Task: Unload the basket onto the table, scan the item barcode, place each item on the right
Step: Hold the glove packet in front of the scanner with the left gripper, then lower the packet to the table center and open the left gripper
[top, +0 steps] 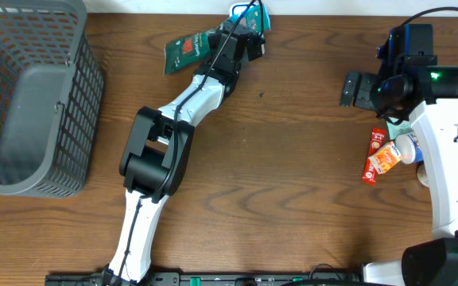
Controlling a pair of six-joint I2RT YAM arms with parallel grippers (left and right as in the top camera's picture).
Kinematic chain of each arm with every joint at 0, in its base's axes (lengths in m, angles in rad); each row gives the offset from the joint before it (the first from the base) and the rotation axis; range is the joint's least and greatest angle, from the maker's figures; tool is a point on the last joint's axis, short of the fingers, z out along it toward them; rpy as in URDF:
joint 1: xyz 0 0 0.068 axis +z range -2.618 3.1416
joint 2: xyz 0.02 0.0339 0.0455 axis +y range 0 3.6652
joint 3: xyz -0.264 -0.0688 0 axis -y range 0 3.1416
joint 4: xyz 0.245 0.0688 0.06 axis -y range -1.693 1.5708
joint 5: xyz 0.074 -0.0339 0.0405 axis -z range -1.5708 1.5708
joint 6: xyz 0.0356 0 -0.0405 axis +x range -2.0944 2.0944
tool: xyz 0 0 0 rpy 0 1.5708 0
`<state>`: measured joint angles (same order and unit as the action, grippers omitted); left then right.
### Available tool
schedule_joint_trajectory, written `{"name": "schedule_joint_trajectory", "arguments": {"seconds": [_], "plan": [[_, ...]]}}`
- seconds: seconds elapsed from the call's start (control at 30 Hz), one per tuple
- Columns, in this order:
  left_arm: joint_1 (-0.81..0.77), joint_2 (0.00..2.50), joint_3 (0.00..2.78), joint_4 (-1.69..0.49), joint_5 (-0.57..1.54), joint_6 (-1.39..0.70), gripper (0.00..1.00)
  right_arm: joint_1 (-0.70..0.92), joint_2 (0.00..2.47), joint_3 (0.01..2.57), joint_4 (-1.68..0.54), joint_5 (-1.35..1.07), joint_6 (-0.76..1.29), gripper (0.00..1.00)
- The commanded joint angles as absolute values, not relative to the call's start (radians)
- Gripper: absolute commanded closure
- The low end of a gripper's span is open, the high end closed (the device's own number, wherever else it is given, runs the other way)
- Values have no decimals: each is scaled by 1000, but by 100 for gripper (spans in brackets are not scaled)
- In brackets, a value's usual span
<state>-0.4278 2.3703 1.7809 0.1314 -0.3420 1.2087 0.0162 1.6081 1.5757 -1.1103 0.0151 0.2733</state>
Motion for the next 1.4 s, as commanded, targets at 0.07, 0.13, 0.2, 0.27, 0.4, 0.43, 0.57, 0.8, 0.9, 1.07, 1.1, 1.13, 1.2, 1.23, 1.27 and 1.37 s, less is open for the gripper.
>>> {"name": "schedule_joint_trajectory", "arguments": {"seconds": [0.07,0.13,0.2,0.27,0.4,0.43,0.57,0.8,0.9,1.07,1.1,1.13,1.2,1.23,1.27,1.37], "plan": [[-421,2368,1790,109,-313,1200,93,15,1608,1589,-1112,18,261,1],[-421,2368,1790,106,-315,1200,93,15,1608,1589,-1112,18,260,1],[-420,2368,1790,107,-315,1200,93,15,1608,1589,-1112,18,261,1],[-420,2368,1790,111,-316,1200,93,15,1608,1589,-1112,18,260,1],[-420,2364,1791,123,-355,1200,93,15,1608,1589,-1112,18,261,1],[-420,2359,1791,126,-367,1200,93,15,1608,1589,-1112,18,260,1],[-425,2314,1791,149,-445,1199,93,15,1608,1589,-1112,18,261,1],[-458,2157,1791,76,-483,938,93,15,1608,1589,-1112,18,261,1],[-476,2061,1791,-65,-408,749,93,15,1608,1589,-1112,18,261,1],[-492,1896,1791,-384,-125,363,92,15,1608,1589,-1112,18,261,1],[-492,1873,1791,-438,-62,274,92,15,1608,1589,-1112,18,261,1],[-492,1850,1791,-498,18,183,92,15,1608,1589,-1112,18,261,1],[-493,1821,1791,-611,221,41,92,15,1608,1589,-1112,18,260,1],[-493,1819,1791,-640,306,14,92,15,1608,1589,-1112,18,261,1],[-495,1820,1791,-663,379,-6,83,15,1608,1589,-1112,18,261,1],[-507,1833,1774,-715,488,-38,73,15,1608,1589,-1112,18,261,1]]}}
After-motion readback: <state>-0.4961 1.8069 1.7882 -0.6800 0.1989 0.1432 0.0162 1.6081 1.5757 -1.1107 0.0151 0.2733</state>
